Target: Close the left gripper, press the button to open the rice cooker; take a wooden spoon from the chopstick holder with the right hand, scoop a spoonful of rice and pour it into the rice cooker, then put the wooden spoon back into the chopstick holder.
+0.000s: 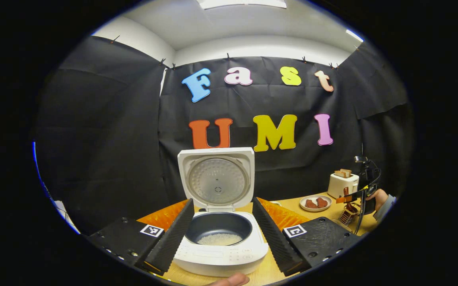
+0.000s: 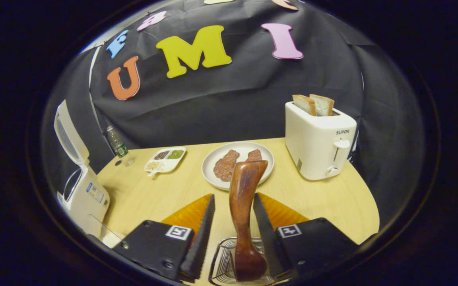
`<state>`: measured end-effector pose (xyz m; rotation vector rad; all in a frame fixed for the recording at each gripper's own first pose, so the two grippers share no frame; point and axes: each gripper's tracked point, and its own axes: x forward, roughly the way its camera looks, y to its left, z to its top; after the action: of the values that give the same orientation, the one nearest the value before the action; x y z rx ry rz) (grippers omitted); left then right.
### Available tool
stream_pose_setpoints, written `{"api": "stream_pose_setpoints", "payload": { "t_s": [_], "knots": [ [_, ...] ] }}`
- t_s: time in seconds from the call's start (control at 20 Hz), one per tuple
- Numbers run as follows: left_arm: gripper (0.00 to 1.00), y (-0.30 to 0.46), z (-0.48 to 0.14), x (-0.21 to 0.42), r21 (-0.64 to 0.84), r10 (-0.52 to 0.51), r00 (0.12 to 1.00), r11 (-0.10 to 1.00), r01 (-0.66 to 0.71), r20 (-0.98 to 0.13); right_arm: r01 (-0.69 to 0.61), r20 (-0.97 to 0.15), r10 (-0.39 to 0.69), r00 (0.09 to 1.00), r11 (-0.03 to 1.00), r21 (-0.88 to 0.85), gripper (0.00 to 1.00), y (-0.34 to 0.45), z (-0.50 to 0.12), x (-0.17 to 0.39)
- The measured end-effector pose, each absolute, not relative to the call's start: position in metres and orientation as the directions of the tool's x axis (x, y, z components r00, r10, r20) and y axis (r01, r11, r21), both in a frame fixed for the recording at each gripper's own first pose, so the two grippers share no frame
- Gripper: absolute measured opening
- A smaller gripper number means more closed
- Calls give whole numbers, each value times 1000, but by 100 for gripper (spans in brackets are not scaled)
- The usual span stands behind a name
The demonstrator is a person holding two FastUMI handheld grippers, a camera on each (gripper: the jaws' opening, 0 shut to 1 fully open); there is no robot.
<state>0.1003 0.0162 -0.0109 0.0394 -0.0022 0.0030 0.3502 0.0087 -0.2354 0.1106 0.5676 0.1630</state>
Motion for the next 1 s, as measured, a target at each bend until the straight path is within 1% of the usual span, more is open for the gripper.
{"api": "stream_pose_setpoints", "payload": {
  "t_s": [0.05, 0.1, 0.15, 0.2, 0.25, 0.35, 0.4, 0.45, 0.55, 0.7, 0.85, 1.0],
  "knots": [
    [94, 8, -15, 98, 53, -25, 1000, 998, 25, 1, -120, -529, 188, 828, 980, 161, 51, 8, -234, 349],
    [94, 5, -15, 95, 80, -33, 999, 996, 32, 9, -116, -533, 191, 824, 978, 171, 37, 10, -239, 346],
    [95, 5, -14, 93, 115, -28, 999, 993, 26, 19, -109, -523, 194, 830, 976, 189, 31, 8, -235, 343],
    [96, 6, -13, 92, 141, -11, 999, 990, 6, 34, -94, -511, 174, 842, 980, 178, 29, 3, -233, 342],
    [96, 4, -14, 93, 151, -1, 999, 989, -5, 38, -87, -495, 159, 854, 983, 164, 24, -4, -229, 340],
    [96, -16, -27, 82, 164, -46, 999, 985, 44, 10, -103, -449, 171, 877, 980, 172, 21, -9, -216, 331],
    [96, -19, -31, 80, 180, -62, 998, 982, 60, 7, -93, -429, 164, 888, 979, 180, 25, -14, -210, 327],
    [95, -18, -32, 78, 204, -62, 998, 977, 59, 9, -82, -403, 153, 902, 979, 188, 20, -18, -203, 325],
    [95, -12, -36, 78, 233, -44, 999, 971, 42, 2, -45, -365, 112, 924, 981, 187, 19, -28, -191, 318],
    [96, -12, -45, 74, 174, -55, 998, 983, 59, -30, -50, -306, 107, 946, 981, 189, 17, -24, -162, 303],
    [95, 2, -48, 74, 115, -44, 998, 992, 49, -44, -40, -233, 78, 969, 986, 164, 17, -21, -125, 284],
    [96, 17, -52, 76, 94, -16, 998, 995, 22, -61, -81, -164, 106, 981, 985, 155, 17, 5, -87, 258]
  ]
}}
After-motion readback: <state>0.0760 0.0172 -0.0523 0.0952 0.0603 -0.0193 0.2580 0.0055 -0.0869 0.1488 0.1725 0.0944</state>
